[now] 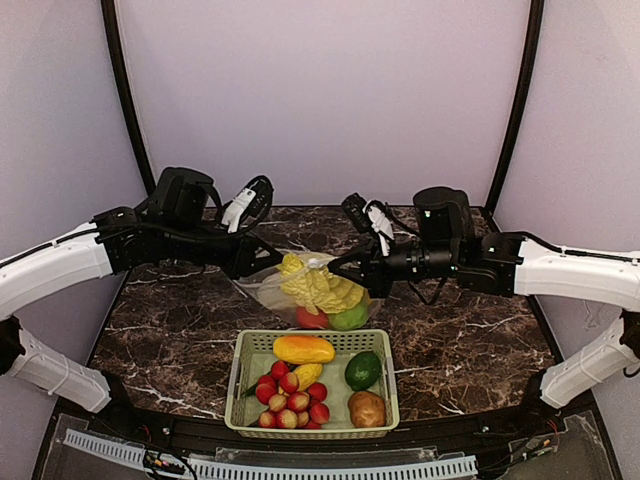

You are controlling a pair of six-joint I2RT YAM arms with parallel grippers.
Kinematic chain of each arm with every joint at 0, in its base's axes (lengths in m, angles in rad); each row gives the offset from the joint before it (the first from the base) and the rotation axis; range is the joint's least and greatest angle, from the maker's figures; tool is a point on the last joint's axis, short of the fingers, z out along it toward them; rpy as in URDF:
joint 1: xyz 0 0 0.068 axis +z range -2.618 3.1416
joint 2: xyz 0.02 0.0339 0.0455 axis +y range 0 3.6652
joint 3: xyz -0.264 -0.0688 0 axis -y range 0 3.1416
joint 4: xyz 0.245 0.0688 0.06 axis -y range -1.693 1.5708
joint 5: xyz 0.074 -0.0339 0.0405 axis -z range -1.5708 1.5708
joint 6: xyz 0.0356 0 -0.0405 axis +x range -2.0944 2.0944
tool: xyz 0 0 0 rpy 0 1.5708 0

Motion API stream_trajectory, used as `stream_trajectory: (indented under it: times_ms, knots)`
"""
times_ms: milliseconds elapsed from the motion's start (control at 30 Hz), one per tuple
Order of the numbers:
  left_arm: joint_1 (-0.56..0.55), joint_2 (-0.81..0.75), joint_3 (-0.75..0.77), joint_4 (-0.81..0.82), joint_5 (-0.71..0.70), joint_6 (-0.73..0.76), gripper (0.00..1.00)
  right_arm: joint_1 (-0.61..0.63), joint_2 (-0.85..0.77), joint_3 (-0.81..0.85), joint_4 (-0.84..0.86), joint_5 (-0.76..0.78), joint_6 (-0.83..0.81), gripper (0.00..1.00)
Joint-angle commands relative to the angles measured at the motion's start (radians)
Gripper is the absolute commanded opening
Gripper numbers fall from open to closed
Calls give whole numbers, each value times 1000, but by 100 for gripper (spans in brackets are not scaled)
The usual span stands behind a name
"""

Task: Place the food in the zip-top bag and seal the zipper
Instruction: Adjust the fake vegetable in the zipper food storage bag.

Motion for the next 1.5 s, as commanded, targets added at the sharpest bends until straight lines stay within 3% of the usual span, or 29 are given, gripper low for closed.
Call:
stream_trajectory:
  times_ms: [0, 400, 833, 1000, 1467]
  knots:
    - [-1, 31, -13, 55, 89, -32, 11, -3, -20, -5, 56, -4, 9, 0]
    - [-10, 86, -79, 185, 192, -115, 4, -3, -21, 1, 55, 49, 22, 0]
    - [-33, 184, -41, 271, 210, -133, 4, -4, -8, 4, 60, 76, 40, 0]
    - [-52, 201, -49, 273, 150, -124, 5, -5, -15, -4, 67, 148, 79, 0]
    - [-75, 204, -30, 286, 34, -129, 9, -7, -17, -29, 94, 153, 105, 0]
